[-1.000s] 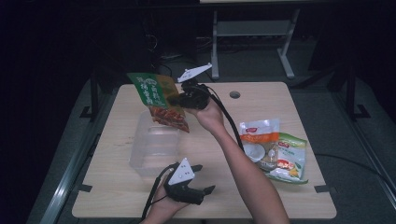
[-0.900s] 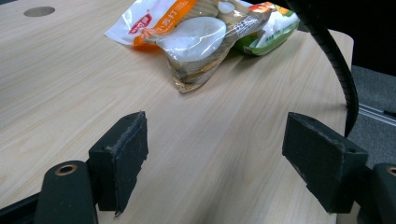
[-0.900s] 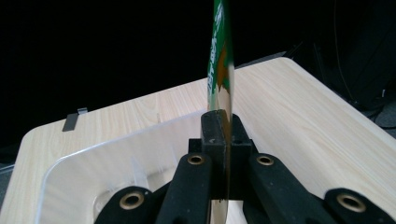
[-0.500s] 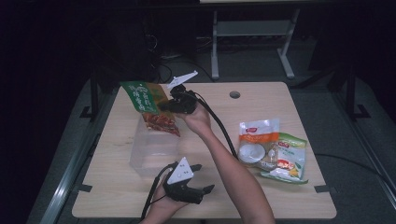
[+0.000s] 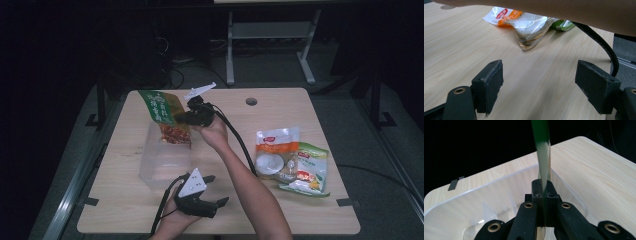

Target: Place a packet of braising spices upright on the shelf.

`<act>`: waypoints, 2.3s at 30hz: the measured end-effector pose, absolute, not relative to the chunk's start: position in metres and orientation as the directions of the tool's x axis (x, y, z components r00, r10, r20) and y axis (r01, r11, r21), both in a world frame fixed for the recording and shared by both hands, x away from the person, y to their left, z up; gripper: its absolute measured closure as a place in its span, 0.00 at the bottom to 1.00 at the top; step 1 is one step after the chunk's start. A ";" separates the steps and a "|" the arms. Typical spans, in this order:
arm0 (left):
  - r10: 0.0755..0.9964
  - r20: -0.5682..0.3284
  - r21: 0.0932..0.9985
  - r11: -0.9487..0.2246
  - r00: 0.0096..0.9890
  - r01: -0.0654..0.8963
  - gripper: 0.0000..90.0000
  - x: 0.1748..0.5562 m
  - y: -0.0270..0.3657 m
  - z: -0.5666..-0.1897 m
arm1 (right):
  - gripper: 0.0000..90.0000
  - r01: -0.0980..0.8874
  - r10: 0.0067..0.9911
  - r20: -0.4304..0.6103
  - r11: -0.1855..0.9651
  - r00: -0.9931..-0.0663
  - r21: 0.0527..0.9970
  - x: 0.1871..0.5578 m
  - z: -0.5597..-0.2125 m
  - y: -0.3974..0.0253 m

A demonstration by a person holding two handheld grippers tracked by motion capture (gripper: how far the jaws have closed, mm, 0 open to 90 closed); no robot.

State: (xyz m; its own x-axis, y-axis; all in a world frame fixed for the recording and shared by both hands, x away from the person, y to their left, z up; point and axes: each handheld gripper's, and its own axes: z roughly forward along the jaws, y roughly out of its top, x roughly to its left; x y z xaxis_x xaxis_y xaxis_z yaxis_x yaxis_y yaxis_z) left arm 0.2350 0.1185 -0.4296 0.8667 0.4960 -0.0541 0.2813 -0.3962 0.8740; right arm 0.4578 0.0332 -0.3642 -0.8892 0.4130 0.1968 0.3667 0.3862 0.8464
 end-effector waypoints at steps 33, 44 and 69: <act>0.490 -0.107 0.871 -0.373 0.865 0.319 0.24 0.239 0.113 -0.431 | 0.45 0.469 0.529 0.244 0.346 -0.813 0.813 0.446 -0.356 -0.055; 0.454 -0.094 0.859 -0.413 0.886 0.303 0.24 0.238 0.105 -0.433 | 0.38 0.485 0.509 0.267 0.363 -0.818 0.795 0.425 -0.355 -0.100; 0.443 -0.066 0.856 -0.435 0.894 0.279 0.24 0.242 0.107 -0.437 | 0.31 0.548 0.567 0.281 0.379 -0.774 0.746 0.391 -0.367 -0.156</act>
